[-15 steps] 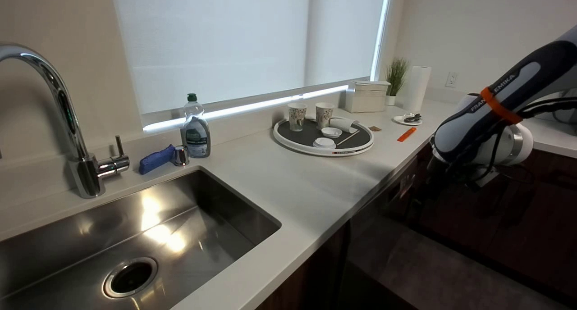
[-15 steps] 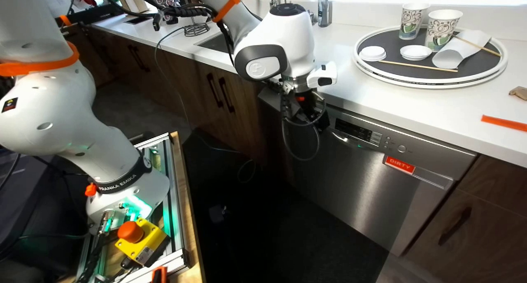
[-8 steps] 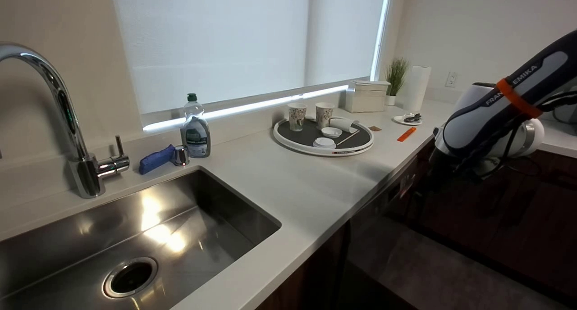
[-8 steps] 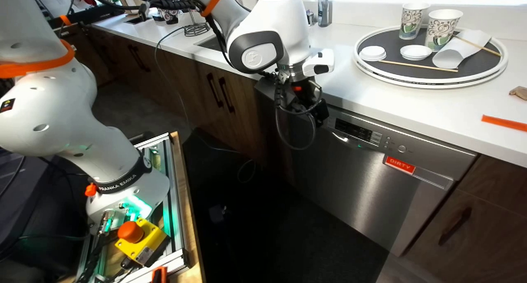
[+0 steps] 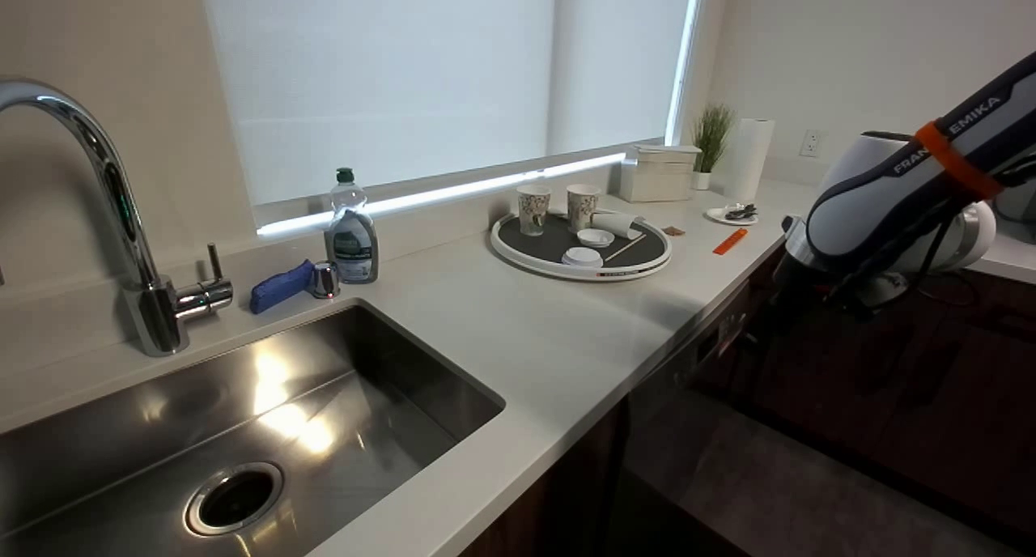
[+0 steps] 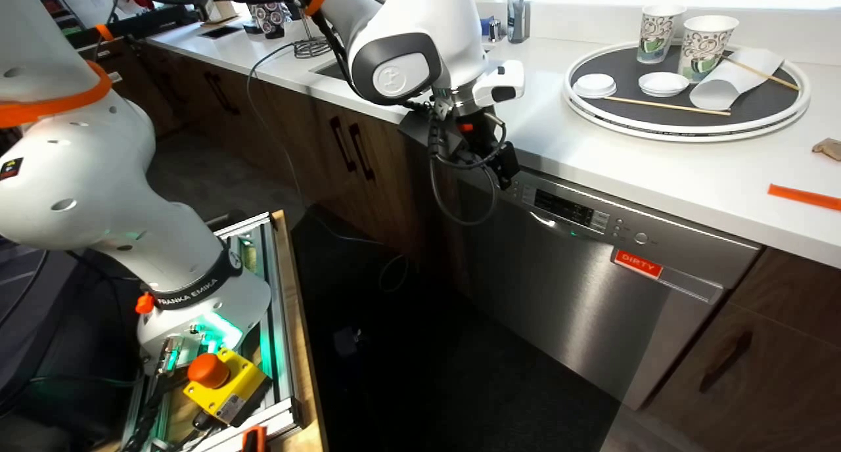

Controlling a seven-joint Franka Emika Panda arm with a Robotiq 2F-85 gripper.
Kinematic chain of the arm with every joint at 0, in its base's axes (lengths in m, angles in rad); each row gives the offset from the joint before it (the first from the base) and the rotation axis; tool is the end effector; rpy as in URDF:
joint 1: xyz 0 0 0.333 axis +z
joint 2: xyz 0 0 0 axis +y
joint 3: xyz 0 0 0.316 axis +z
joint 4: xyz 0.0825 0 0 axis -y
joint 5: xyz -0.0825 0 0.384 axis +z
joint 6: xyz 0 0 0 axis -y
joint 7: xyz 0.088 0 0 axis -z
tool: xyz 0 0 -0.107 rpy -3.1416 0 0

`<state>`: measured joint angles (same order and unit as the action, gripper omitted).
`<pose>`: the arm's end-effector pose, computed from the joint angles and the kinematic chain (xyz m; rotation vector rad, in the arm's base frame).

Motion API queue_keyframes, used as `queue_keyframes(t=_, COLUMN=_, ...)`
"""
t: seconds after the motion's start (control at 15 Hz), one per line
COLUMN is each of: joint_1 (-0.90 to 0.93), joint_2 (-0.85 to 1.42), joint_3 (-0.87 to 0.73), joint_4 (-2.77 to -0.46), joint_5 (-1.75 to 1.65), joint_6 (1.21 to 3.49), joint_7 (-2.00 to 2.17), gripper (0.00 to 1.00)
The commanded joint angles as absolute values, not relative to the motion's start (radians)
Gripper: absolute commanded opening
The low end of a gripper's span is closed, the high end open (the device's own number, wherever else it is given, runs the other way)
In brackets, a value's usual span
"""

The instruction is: Press a button on the dishwasher

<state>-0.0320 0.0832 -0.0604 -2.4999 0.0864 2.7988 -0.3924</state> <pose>0.4882 -0.0495 0.2734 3.0840 0.3445 0.3387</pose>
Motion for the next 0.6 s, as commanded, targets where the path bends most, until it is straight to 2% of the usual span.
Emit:
queue_keyframes(t=0.0, joint_1=-0.049, joint_2=0.027, joint_3=-0.04, joint_4=-2.541, joint_5=0.085, joint_6=2.789, joint_7=-0.396, gripper=1.0)
queue_keyframes(t=0.53, joint_1=-0.044, joint_2=0.044, joint_3=-0.043, joint_4=-2.518, joint_5=0.081, joint_6=2.797, joint_7=-0.386, gripper=1.0)
